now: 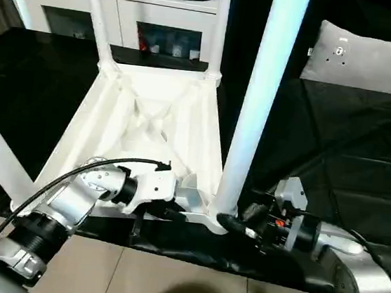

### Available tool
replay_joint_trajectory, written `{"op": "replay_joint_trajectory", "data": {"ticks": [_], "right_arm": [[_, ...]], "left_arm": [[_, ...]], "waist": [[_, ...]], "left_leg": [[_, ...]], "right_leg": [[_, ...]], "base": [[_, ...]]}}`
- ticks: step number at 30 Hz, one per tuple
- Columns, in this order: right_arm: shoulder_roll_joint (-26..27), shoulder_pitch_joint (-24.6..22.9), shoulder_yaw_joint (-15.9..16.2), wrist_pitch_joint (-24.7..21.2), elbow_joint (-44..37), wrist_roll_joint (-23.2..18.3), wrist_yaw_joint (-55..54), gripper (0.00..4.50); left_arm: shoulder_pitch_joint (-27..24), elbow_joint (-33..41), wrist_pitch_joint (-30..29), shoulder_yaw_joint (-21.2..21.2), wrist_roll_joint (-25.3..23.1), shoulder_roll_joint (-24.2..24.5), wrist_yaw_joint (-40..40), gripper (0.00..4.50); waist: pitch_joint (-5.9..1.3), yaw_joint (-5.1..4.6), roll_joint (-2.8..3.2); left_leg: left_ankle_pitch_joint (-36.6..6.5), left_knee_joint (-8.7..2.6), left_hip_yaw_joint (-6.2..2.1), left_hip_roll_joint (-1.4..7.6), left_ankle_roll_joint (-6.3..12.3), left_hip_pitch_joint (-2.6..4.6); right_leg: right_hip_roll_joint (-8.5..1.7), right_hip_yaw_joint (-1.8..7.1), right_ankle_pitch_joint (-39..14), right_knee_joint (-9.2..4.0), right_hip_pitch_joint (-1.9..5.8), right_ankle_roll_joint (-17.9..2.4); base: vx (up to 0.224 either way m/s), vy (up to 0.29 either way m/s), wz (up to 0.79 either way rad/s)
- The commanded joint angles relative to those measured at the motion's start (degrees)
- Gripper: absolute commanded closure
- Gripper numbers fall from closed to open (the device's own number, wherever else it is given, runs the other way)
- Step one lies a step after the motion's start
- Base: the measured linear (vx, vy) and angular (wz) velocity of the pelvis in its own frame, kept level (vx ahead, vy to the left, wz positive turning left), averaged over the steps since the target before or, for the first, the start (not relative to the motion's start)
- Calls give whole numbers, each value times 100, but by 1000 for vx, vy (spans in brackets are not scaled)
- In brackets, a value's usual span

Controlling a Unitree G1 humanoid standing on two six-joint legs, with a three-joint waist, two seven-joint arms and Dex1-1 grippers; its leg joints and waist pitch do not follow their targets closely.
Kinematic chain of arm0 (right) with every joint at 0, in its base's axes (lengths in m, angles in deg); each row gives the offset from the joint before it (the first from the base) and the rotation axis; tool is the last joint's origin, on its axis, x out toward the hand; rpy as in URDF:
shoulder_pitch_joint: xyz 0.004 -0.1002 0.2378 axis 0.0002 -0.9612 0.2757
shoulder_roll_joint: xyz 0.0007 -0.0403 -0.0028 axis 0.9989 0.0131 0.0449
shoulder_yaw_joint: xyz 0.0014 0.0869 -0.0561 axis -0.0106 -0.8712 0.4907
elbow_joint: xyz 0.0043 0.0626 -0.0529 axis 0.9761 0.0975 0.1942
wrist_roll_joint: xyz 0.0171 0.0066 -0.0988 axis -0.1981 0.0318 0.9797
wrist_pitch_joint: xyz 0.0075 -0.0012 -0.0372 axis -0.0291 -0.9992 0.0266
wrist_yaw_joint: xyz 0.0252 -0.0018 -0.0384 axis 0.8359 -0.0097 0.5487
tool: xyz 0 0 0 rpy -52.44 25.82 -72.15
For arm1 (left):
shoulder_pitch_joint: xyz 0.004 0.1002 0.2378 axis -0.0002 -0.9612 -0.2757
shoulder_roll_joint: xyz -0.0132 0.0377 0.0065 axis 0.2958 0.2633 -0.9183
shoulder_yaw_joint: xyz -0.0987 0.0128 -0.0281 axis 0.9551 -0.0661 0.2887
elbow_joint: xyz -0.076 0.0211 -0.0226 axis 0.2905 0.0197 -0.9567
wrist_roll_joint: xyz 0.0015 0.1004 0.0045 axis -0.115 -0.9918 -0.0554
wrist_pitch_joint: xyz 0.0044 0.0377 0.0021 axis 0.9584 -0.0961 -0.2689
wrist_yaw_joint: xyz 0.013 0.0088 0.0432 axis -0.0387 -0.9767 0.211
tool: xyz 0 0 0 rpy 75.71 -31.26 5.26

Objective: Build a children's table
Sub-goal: Rotate leg to tighten

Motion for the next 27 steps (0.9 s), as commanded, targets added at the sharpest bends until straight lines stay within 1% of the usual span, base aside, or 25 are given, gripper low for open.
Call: {"op": "replay_joint_trajectory", "data": {"ticks": [1, 2, 3, 4, 6, 7, 8, 9, 10, 11, 12, 14, 15, 16, 17, 18, 19, 20, 21, 22, 23, 24, 25, 26, 27], "right_arm": [[-77, 52, -69, -28, -185, -36, 28, 3], [-77, 52, -69, -28, -185, -36, 28, 3], [-86, 19, -76, -3, -202, -25, 54, 3], [-91, 1, -62, 6, -204, -18, 80, 3], [-132, -5, 11, 45, -183, 48, 123, 3], [-129, 29, 22, 22, -145, 30, 138, 3], [-129, 29, 22, 22, -145, 30, 138, 3], [-116, 72, 18, 22, -83, 21, 148, 3], [-107, 108, 26, 14, -30, 18, 146, 3], [-91, 184, 54, -32, 37, 7, 141, 3], [-98, 240, 81, -118, 5, -16, 146, 3], [-128, 363, 134, -153, -12, -46, 283, 3], [-118, 471, 149, -170, 22, -50, 325, 3], [-79, 609, 173, -71, 162, 23, 325, 3], [-65, 706, 203, -18, 244, 75, 340, 3], [-62, 772, 229, 76, 317, 129, 362, 3], [-27, 916, 235, 149, 441, 167, 360, 3], [-7, 973, 223, 203, 513, 143, 390, 3], [15, 1027, 220, 262, 589, 164, 377, 3], [78, 1192, 214, 345, 803, 206, 337, 3], [111, 1285, 212, 365, 922, 229, 317, 3], [120, 1313, 216, 364, 951, 230, 332, 3], [147, 1405, 227, 345, 1045, 217, 397, 3], [147, 1405, 227, 345, 1045, 217, 397, 3], [178, 1497, 233, 339, 1147, 206, 428, 3]], "left_arm": [[-44, 6, 20, -230, -187, 12, -77, 450], [-44, 6, 20, -230, -187, 12, -77, 450], [-104, 3, 81, -254, -212, 21, -43, 450], [-161, 5, 120, -257, -214, 30, -15, 450], [-303, 116, 112, -242, -188, 80, 2, 450], [-363, 195, 92, -227, -162, 117, -20, 450], [-363, 195, 92, -227, -162, 117, -20, 450], [-380, 208, 79, -216, -153, 131, -24, 450], [-380, 200, 79, -227, -208, 163, 4, 450], [-363, 182, 81, -240, -304, 239, 33, 450], [-338, 204, 55, -219, -311, 302, 1, 450], [-236, 186, -5, -112, -180, 337, -97, 450], [-140, 114, -10, -58, -112, 344, -156, 450], [-10, -70, 91, -38, -145, 368, -171, 450], [95, -215, 177, -34, -186, 392, -179, 450], [182, -321, 250, -42, -246, 415, -164, 450], [339, -484, 331, -32, -292, 431, -164, 450], [400, -528, 328, -15, -267, 415, -152, 450], [437, -573, 361, -17, -271, 409, -147, 450], [525, -678, 416, -32, -285, 390, -139, 450], [560, -721, 433, -47, -303, 378, -135, 450], [557, -706, 426, -52, -305, 381, -144, 450], [511, -579, 361, -72, -294, 400, -203, 450], [511, -579, 361, -72, -294, 400, -203, 450], [508, -545, 335, -66, -240, 411, -285, 450]], "waist": [[-274, -16, -18], [-271, -17, -10], [-276, -39, -145], [-267, -15, -38], [-265, -32, -49], [-272, -32, -99], [-269, -31, -83], [-271, -51, -156], [-272, -40, -102], [-277, -72, -276], [-268, -55, -193], [-262, -75, -243], [-246, -72, -217], [-215, -75, -156], [-217, -97, -190], [-256, -82, -218], [-234, -67, -204], [-231, -76, -199], [-235, -74, -209], [-252, -60, -223], [-254, -57, -284], [-263, -45, -241], [-275, -31, -235], [-268, -28, -236], [-268, -27, -206]], "left_leg": [[-1427, -424, 98, 7, 387, -104], [-1416, -428, 96, 8, 391, -112], [-1375, -417, 115, 12, 422, -124], [-1369, -429, 101, 16, 421, -112], [-1415, -431, 98, 25, 412, -119], [-1378, -425, 101, 19, 420, -124], [-1351, -430, 99, 18, 424, -128], [-1307, -423, 112, 19, 448, -138], [-1261, -431, 104, 25, 442, -131], [-1230, -419, 124, 30, 474, -148], [-1227, -436, 110, 40, 448, -124], [-1323, -437, 118, 49, 409, -116], [-1382, -446, 113, 46, 393, -109], [-1490, -458, 104, 34, 362, -108], [-1566, -449, 115, 21, 362, -104], [-1587, -428, 113, 4, 329, -81], [-1600, -436, 104, 4, 320, -82], [-1635, -437, 104, 3, 308, -84], [-1604, -435, 102, 3, 297, -93], [-1520, -433, 98, 14, 286, -95], [-1488, -434, 100, 17, 295, -106], [-1414, -442, 93, 27, 265, -105], [-1330, -447, 86, 54, 252, -111], [-1279, -449, 93, 59, 252, -119], [-1312, -449, 102, 60, 242, -105]], "right_leg": [[-174, 189, -2432, -451, 343, -737], [-176, 191, -2433, -451, 346, -733], [-168, 195, -2433, -460, 343, -700], [-186, 200, -2497, -447, 334, -707], [-187, 197, -2514, -451, 336, -691], [-194, 199, -2546, -436, 340, -672], [-195, 202, -2552, -441, 340, -665], [-187, 203, -2546, -451, 333, -639], [-192, 211, -2483, -436, 326, -663], [-182, 210, -2480, -443, 324, -639], [-193, 215, -2495, -414, 304, -669], [-189, 212, -2535, -433, 299, -640], [-190, 211, -2582, -433, 289, -630], [-189, 211, -2660, -452, 277, -603], [-174, 203, -2739, -479, 267, -583], [-184, 197, -2817, -485, 278, -532], [-191, 195, -2862, -484, 266, -528], [-192, 192, -2945, -497, 266, -508], [-194, 192, -2937, -497, 278, -496], [-208, 195, -2879, -475, 277, -528], [-210, 192, -2862, -473, 283, -545], [-217, 204, -2751, -440, 291, -609], [-231, 216, -2492, -400, 306, -715], [-222, 221, -2273, -384, 316, -795], [-217, 229, -2109, -372, 311, -884]], "base": [[0, 0, 0], [0, 0, 0], [0, 0, 0], [0, 0, 0], [0, 0, 0], [0, 0, 0], [0, 0, 0], [0, 0, 0], [0, 0, 0], [0, 0, 0], [0, 0, 0], [0, 0, 0], [0, 0, 0], [0, 0, 0], [0, 0, 0], [0, 0, 0], [0, 0, 0], [0, 0, 0], [0, 0, 0], [0, 0, 0], [0, 0, 0], [0, 0, 0], [0, 0, 0], [0, 0, 0], [0, 0, 0]]}}
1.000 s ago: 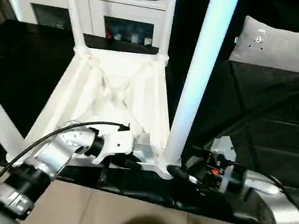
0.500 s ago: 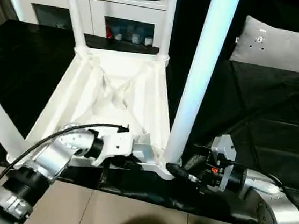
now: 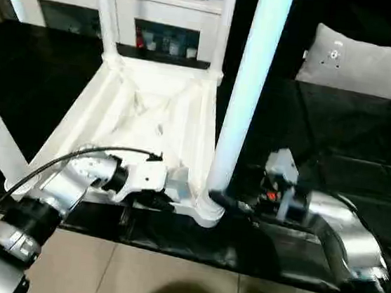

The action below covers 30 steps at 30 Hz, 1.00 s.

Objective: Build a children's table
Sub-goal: Rotate leg to tighten

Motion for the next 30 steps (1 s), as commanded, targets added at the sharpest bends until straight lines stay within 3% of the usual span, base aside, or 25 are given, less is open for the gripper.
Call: {"op": "replay_joint_trajectory", "data": {"ticks": [1, 3, 6, 7, 14, 17, 19, 20, 24, 26, 29, 30], "right_arm": [[8, 265, 43, 165, 316, 5, 272, 3], [13, 382, 112, 138, 474, -54, 529, 19], [-8, 474, 293, 96, 576, -74, 942, 30], [-9, 523, 361, 105, 643, -37, 1051, 40], [2, 662, 496, 265, 1233, 191, 1284, 112], [-76, 609, 459, 137, 1135, 104, 1446, 131], [-130, 580, 448, 83, 1088, 51, 1531, 151], [-183, 541, 450, -15, 1025, -5, 1592, 156], [-194, 546, 471, -106, 1012, -94, 1766, 192], [-109, 595, 454, -21, 1169, -35, 1762, 205], [-43, 572, 450, -91, 1156, -115, 1794, 234], [-23, 525, 481, -91, 1127, -118, 1779, 239]], "left_arm": [[-41, 105, -74, -9, -16, 74, -104, 450], [-28, 37, 2, -20, -20, 84, -120, 450], [56, -137, 114, -17, -62, 96, -112, 450], [90, -188, 146, -11, -69, 113, -117, 450], [12, 10, -35, -25, 5, 133, -224, 450], [-50, 77, -92, -9, 113, 61, -279, 450], [-58, 46, -94, -18, 149, -2, -292, 450], [-61, 11, -73, -39, 154, -64, -277, 450], [-29, 65, -134, -37, 207, -101, -306, 450], [26, -3, -101, -56, 155, -65, -328, 450], [74, -46, -143, -33, 175, -67, -352, 450], [76, -66, -171, -24, 175, -77, -334, 450]], "waist": [[-308, 11, 85], [-328, 10, 63], [-329, 27, 24], [-334, 40, 52], [-303, 59, 80], [-315, 55, 169], [-328, 63, 135], [-329, 62, 86], [-335, 109, 140], [-334, 130, 108], [-322, 154, 118], [-321, 158, 146]], "left_leg": [[-1333, -451, 87, 44, 242, -98], [-1217, -430, 99, 39, 276, -101], [-1075, -422, 107, 45, 329, -109], [-941, -413, 114, 50, 381, -107], [-1249, -426, 130, 52, 203, -90], [-1207, -419, 121, 51, 195, -88], [-1074, -406, 130, 53, 244, -90], [-970, -400, 136, 56, 301, -103], [-876, -386, 151, 63, 341, -91], [-907, -391, 151, 59, 323, -92], [-970, -399, 155, 61, 286, -82], [-974, -400, 150, 61, 274, -82]], "right_leg": [[-231, 223, -2028, -351, 334, -954], [-217, 228, -1662, -309, 350, -1138], [-220, 235, -1472, -278, 370, -1215], [-219, 232, -1282, -254, 368, -1303], [-219, 224, -1784, -309, 358, -1204], [-203, 224, -1576, -283, 378, -1249], [-192, 225, -1345, -258, 388, -1336], [-185, 226, -1212, -242, 399, -1384], [-195, 226, -1084, -232, 388, -1446], [-204, 225, -1191, -230, 390, -1429], [-202, 224, -1375, -254, 378, -1354], [-203, 224, -1383, -253, 378, -1346]], "base": [[0, 0, 0], [0, 0, 0], [0, 0, 0], [0, 0, 0], [0, 0, 0], [0, 0, 0], [0, 0, 0], [0, 0, 0], [0, 0, 0], [0, 0, 0], [0, 0, 0], [0, 0, 0]]}}
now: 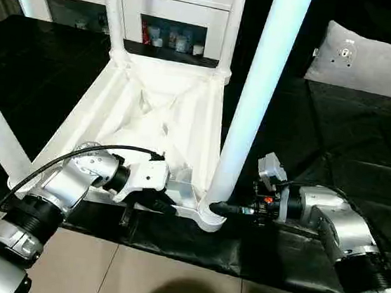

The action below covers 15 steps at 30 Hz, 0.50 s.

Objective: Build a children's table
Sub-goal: Rotate leg to tighten

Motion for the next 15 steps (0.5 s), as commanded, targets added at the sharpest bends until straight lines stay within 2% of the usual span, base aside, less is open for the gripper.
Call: {"op": "replay_joint_trajectory", "data": {"ticks": [1, 2, 3, 5, 6, 7, 8, 10, 11, 12, 13, 14, 15], "right_arm": [[84, -95, 125, -46, -136, -113, 187, 239], [95, -126, 146, -58, -177, -107, 163, 244], [160, -211, 170, -114, -276, -77, -4, 248], [231, -261, 185, -205, -335, -33, -195, 250], [403, -305, 194, -264, -356, 111, -621, 252], [814, -331, 166, -403, -343, 444, -1645, 252], [932, -318, 144, -499, -341, 504, -1921, 253], [1217, -250, 68, -687, -300, 639, -2572, 254], [1533, -148, -59, -919, -214, 690, -3193, 254], [1826, -68, -129, -1019, -126, 794, -3734, 255], [1948, -32, -157, -1025, -65, 858, -3989, 255], [2065, -1, -195, -1043, 13, 892, -4215, 255], [2137, 17, -235, -1063, 66, 880, -4335, 255]], "left_arm": [[66, -76, -46, -53, -52, -35, -22, 450], [78, -113, -100, -50, -70, -51, 6, 450], [77, -150, -217, -28, -84, -118, 121, 450], [85, -189, -315, 4, -93, -186, 243, 450], [98, -182, -593, 51, -67, -315, 417, 450], [139, -188, -1129, 135, -85, -579, 870, 450], [153, -187, -1267, 165, -104, -669, 1047, 450], [190, -193, -1604, 260, -112, -929, 1494, 450], [190, -137, -1905, 327, -73, -1191, 1820, 450], [215, -143, -2091, 393, -137, -1469, 2283, 450], [221, -142, -2153, 402, -177, -1569, 2447, 450], [224, -140, -2178, 417, -209, -1658, 2602, 450], [240, -163, -2186, 451, -220, -1726, 2733, 450]], "waist": [[-356, 12, 67], [-355, 17, 115], [-355, 14, 89], [-350, 25, 119], [-342, 21, 163], [-318, 8, 196], [-270, -45, 163], [-230, -113, 138], [-225, -209, 140], [-221, -243, 143], [-221, -337, 196], [-207, -451, 253], [-204, -509, 304]], "left_leg": [[-973, -400, 129, 9, 276, -83], [-975, -403, 124, 10, 259, -77], [-999, -402, 128, 9, 259, -77], [-1038, -407, 123, 4, 232, -71], [-1112, -415, 119, -6, 211, -74], [-1218, -419, 125, -19, 151, -65], [-1419, -440, 118, -57, 68, -76], [-1747, -438, 89, -106, 4, -35], [-1809, -353, 67, -187, -14, -6], [-1809, -342, 57, -199, -7, -15], [-1947, -306, 21, -224, 9, 3], [-2238, -302, -22, -215, 85, -17], [-2452, -326, -55, -182, 119, 16]], "right_leg": [[-212, 232, -1374, -291, 395, -1295], [-210, 232, -1328, -285, 391, -1308], [-202, 228, -1298, -289, 393, -1313], [-203, 229, -1304, -297, 397, -1303], [-201, 225, -1432, -303, 401, -1275], [-207, 227, -1673, -333, 378, -1203], [-195, 200, -2240, -402, 381, -993], [-184, 137, -3162, -504, 357, -632], [-200, 48, -4101, -646, 319, -137], [-200, 10, -4265, -695, 302, -33], [-194, -128, -4471, -809, 285, 171], [-176, -298, -4463, -907, 317, 316], [-165, -399, -4356, -967, 347, 347]], "base": [[0, 0, 0], [0, 0, 0], [0, 0, 0], [0, 0, 0], [0, 0, 0], [0, 0, 0], [0, 0, 0], [-53, 7, -8], [-70, 9, -11], [-71, 14, -14], [-71, 14, -14], [-66, 32, -16], [-51, 62, -12]]}}
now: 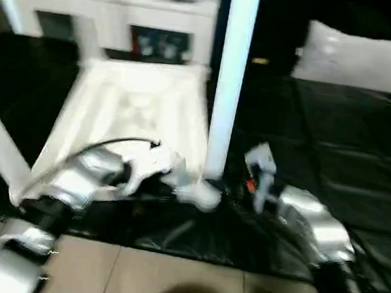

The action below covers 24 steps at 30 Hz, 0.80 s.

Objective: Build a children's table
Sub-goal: Rotate leg to tighten

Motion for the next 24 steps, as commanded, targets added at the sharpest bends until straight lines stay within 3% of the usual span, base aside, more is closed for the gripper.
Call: {"op": "replay_joint_trajectory", "data": {"ticks": [1, 2, 3, 4, 5, 6, 7, 8, 9, 10, 11, 12, 13, 14, 15, 16, 17, 18, 19, 20, 21, 22, 23, 24], "right_arm": [[623, -4, 479, -295, 315, -57, -250, 255], [674, 10, 469, -256, 358, -45, -328, 255], [723, -19, 470, -224, 318, 5, -385, 255], [739, -63, 493, -119, 271, 69, -383, 220], [739, -63, 493, -119, 271, 69, -383, 220], [700, -143, 418, -48, 127, 92, -425, 220], [700, -143, 418, -48, 127, 92, -425, 200], [537, -270, 357, -91, -154, 104, -335, 183], [400, -339, 305, -115, -307, 27, -187, 180], [309, -378, 267, -133, -404, -33, -89, 175], [309, -378, 267, -133, -404, -33, -89, 164], [101, -438, 270, -56, -520, -93, 199, 164], [-84, -478, 243, 27, -584, -137, 402, 138], [-253, -514, 179, 110, -611, -206, 613, 138], [-701, -606, -8, 473, -575, -311, 1203, 130], [-704, -606, -9, 476, -574, -312, 1207, 130], [-944, -644, -72, 602, -592, -364, 1544, 125], [-1074, -643, -160, 563, -649, -479, 1748, 111], [-1165, -650, -214, 542, -716, -554, 1885, 88], [-1216, -656, -241, 537, -761, -591, 1956, 86], [-1278, -663, -253, 529, -805, -629, 2057, 85], [-1327, -669, -253, 521, -833, -655, 2146, 85], [-1487, -645, -202, 615, -819, -655, 2425, 61], [-1557, -631, -165, 646, -812, -674, 2573, 48]], "left_arm": [[139, 56, -18, -100, 107, -555, 584, 450], [165, 27, -1, -85, 107, -614, 655, 450], [173, 53, -32, -67, 69, -661, 704, 450], [210, 17, 28, -87, -21, -692, 778, 450], [210, 17, 28, -87, -21, -692, 778, 450], [283, -115, 184, -170, -164, -643, 758, 450], [283, -115, 184, -170, -164, -643, 758, 450], [317, -155, 312, -224, -275, -555, 665, 450], [339, -162, 315, -230, -307, -484, 642, 450], [356, -162, 306, -235, -323, -437, 629, 450], [356, -162, 306, -235, -323, -437, 629, 450], [363, -150, 392, -277, -336, -337, 498, 450], [357, -123, 409, -297, -335, -253, 412, 450], [337, -94, 530, -338, -356, -146, 301, 450], [194, -13, 808, -369, -273, 106, -143, 450], [193, -13, 811, -369, -272, 108, -147, 450], [112, 25, 945, -388, -228, 225, -408, 450], [47, 76, 1032, -422, -205, 319, -608, 450], [3, 104, 1176, -460, -165, 389, -797, 450], [-20, 117, 1289, -486, -135, 429, -917, 450], [-41, 127, 1342, -507, -116, 471, -1014, 450], [-54, 133, 1327, -518, -113, 500, -1058, 450], [-108, 176, 1517, -619, -125, 656, -1282, 450], [-134, 213, 1583, -655, -110, 715, -1391, 450]], "waist": [[-170, -153, 178], [-183, -206, 148], [-120, -107, 305], [-43, -63, 302], [-11, -101, 126], [63, -321, 26], [44, -415, 167], [25, -448, 286], [-24, 119, 410], [-27, 129, 311], [17, 161, -86], [17, 161, -86], [-50, 272, -185], [-123, 337, -156], [-207, 428, -103], [-249, 408, -54], [-259, 368, -72], [-270, 361, -60], [-265, 331, -71], [-255, 329, -134], [-241, 333, -126], [-199, 329, -132], [-164, 340, -198], [-149, 365, -166]], "left_leg": [[-3032, -453, -5, 7, 225, -4], [-3226, -552, -82, 121, 267, -142], [-4117, -882, -213, 458, 291, -229], [-4614, -944, -109, 398, 208, -36], [-4476, -758, 15, 168, 215, 154], [-2952, 361, 317, -512, 308, 751], [-2915, 315, 250, -423, 355, 622], [-3095, 129, 156, -199, 341, 376], [-4187, -724, -239, 347, 107, -663], [-4250, -916, -211, 427, 470, -78], [-2801, -139, 70, -318, 142, 333], [-2801, -139, 70, -318, 142, 333], [-947, -25, 64, -327, 323, -76], [-515, -235, 10, -234, 319, -306], [202, -356, 2, -134, 363, -294], [450, -327, 67, -111, 587, -204], [370, -333, 100, -129, 650, -351], [392, -317, 129, -122, 699, -350], [380, -323, 123, -114, 751, -363], [331, -318, 138, -107, 875, -367], [266, -325, 141, -101, 922, -362], [-29, -357, 163, -76, 934, -349], [-347, -387, 184, -45, 905, -321], [-535, -412, 182, -24, 841, -307]], "right_leg": [[-128, -297, -3819, -756, 334, 243], [-169, -268, -3316, -570, 516, 174], [-204, 60, -1901, 109, 656, -212], [-166, 187, -1703, 86, 465, -452], [-64, 101, -2727, -327, 259, -285], [80, -749, -5498, -1415, -473, 730], [54, -1073, -5347, -1452, -231, 966], [20, -1263, -4670, -1296, 120, 1125], [-316, -40, -1661, 749, 1095, 185], [-230, 429, -1234, 737, 566, 75], [-320, 293, -4886, -466, 13, 517], [-320, 293, -4886, -466, 13, 517], [-624, 427, -6023, -480, 243, 430], [-547, 438, -5177, -335, 441, 379], [-341, 445, -3174, -176, 387, 66], [-218, 448, -1595, -31, 297, -498], [-158, 461, -742, 56, 351, -965], [-108, 447, -111, 103, 329, -1266], [-103, 442, 80, 120, 337, -1370], [-103, 439, 219, 131, 335, -1495], [-114, 442, 166, 119, 323, -1524], [-132, 444, -193, 75, 304, -1530], [-156, 455, -644, 18, 281, -1466], [-181, 467, -967, 4, 275, -1401]], "base": [[-51, 62, -12], [0, 0, 0], [0, 0, 0], [0, 0, 0], [0, -32, 21], [0, 0, 0], [0, 0, 0], [161, 101, -39], [291, 121, -8], [291, 121, -8], [138, -34, 26], [77, -53, -8], [77, -53, -8], [95, -39, -27], [64, -22, 2], [64, -22, 2], [0, 0, 0], [0, 0, 0], [0, 0, 0], [0, 0, 0], [0, 0, 0], [0, 0, 0], [0, 0, 0], [0, 0, 0]]}}
